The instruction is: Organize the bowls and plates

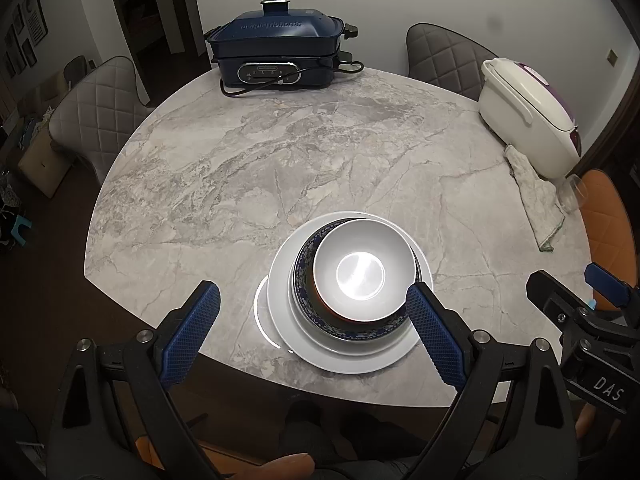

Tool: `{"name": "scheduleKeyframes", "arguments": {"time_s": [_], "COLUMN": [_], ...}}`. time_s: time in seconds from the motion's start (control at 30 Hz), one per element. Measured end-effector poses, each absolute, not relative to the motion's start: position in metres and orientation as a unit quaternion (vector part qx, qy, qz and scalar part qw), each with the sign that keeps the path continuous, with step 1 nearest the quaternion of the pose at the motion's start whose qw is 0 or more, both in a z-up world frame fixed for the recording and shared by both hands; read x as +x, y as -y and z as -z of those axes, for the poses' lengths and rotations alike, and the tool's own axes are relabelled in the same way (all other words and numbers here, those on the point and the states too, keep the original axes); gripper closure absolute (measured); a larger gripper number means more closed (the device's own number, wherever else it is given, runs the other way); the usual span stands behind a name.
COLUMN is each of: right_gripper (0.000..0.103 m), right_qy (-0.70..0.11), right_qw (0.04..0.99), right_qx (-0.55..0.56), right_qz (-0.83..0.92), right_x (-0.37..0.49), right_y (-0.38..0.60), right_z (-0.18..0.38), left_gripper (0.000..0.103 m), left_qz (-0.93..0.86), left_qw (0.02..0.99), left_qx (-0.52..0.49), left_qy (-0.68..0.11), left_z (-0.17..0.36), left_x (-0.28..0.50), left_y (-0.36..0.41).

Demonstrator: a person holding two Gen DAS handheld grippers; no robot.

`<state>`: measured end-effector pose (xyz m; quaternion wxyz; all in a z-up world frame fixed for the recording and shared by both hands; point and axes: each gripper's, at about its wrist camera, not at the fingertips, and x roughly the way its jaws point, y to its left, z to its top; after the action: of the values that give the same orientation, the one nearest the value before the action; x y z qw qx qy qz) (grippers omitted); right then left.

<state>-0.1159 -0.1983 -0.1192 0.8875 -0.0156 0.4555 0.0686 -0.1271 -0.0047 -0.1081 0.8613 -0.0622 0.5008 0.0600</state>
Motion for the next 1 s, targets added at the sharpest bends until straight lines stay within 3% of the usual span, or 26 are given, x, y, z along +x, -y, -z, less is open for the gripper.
{"name": "scheduleKeyframes", "arguments": {"time_s": [1.0], "right_gripper": [0.0], "right_qy": [-0.457], "right_qw": [0.887], "right_qx": [-0.018], "right_qz": [-0.07], "right_x": [-0.1136], "right_y": [0.1994], "right_z": [0.1196], "left_gripper": [0.008], "left_qz": [-0.06], "left_qw": [0.861], "left_qx": [-0.063], "left_qy": [-0.502], "left_z": [0.1087], "left_x": [-0.124], "left_y": [0.0034]}}
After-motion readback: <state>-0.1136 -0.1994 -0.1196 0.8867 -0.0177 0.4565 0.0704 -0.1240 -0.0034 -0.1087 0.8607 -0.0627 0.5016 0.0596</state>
